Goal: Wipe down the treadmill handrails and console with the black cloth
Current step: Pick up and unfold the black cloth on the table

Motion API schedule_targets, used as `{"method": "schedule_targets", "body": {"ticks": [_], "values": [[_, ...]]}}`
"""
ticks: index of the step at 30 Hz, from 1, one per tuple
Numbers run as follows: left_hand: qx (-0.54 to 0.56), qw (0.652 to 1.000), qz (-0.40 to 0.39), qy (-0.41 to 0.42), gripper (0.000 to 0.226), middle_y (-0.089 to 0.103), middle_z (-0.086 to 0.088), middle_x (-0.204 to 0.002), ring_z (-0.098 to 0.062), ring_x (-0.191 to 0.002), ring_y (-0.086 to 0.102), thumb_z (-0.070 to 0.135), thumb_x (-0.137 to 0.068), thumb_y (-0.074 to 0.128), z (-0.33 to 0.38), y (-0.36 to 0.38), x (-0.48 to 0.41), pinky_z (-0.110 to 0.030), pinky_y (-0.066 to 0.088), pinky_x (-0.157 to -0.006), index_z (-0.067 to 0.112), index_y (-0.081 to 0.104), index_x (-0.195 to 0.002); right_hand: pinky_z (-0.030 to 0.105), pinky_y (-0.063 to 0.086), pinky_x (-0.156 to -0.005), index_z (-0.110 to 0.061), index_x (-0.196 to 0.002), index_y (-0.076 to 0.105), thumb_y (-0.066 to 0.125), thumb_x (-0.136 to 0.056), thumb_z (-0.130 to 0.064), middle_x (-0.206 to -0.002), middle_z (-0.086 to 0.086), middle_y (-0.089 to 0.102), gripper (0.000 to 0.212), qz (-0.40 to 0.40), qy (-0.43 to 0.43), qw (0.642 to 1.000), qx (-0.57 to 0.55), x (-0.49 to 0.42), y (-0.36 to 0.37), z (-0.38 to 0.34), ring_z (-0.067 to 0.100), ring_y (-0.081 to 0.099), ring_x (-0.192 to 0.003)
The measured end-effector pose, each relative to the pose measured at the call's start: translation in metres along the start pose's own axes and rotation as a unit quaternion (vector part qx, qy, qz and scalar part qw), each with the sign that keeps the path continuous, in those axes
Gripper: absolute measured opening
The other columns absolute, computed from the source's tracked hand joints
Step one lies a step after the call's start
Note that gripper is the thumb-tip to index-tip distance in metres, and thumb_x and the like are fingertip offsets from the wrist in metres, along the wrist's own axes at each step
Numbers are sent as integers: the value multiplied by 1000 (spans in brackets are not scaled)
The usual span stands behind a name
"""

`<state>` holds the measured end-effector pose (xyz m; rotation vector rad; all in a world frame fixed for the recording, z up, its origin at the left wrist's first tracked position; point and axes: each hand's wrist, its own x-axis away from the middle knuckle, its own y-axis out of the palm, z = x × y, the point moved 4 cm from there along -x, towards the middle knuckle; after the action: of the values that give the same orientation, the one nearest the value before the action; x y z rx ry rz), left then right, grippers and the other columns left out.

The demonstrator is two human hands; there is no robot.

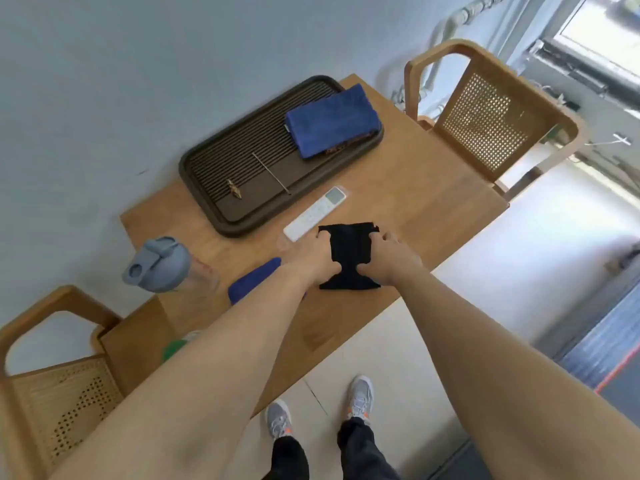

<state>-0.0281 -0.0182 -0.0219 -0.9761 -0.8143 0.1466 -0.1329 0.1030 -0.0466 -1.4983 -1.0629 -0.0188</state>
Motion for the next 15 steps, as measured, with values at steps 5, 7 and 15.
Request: {"method": "schedule_targets", "body": {"ticks": [5,7,15], "values": [[221,965,28,-138,78,45,-8,-144,-29,-122,52,27,-82,74,-10,53,-13,-45,52,-94,13,35,-148,46,52,-91,-14,-149,30,66,-89,-31,-143,15,41,72,12,84,974,-210,-16,46,14,38,54,-120],[287,942,56,-167,73,51,-7,-140,-28,-120,55,23,-83,74,-12,70,-13,-45,53,-95,15,37,-146,43,52,-89,-11,-150,30,65,-88,-18,-140,13,49,71,52,95,950,-294,-19,55,16,34,56,-121],[432,875,122,-178,19,67,6,-103,-16,-100,64,13,-92,66,-9,72,30,-36,55,-90,22,68,-108,30,52,-79,-12,-126,60,69,-89,-14,-104,-1,63,38,74,179,805,-561,22,63,21,21,62,-104]]}}
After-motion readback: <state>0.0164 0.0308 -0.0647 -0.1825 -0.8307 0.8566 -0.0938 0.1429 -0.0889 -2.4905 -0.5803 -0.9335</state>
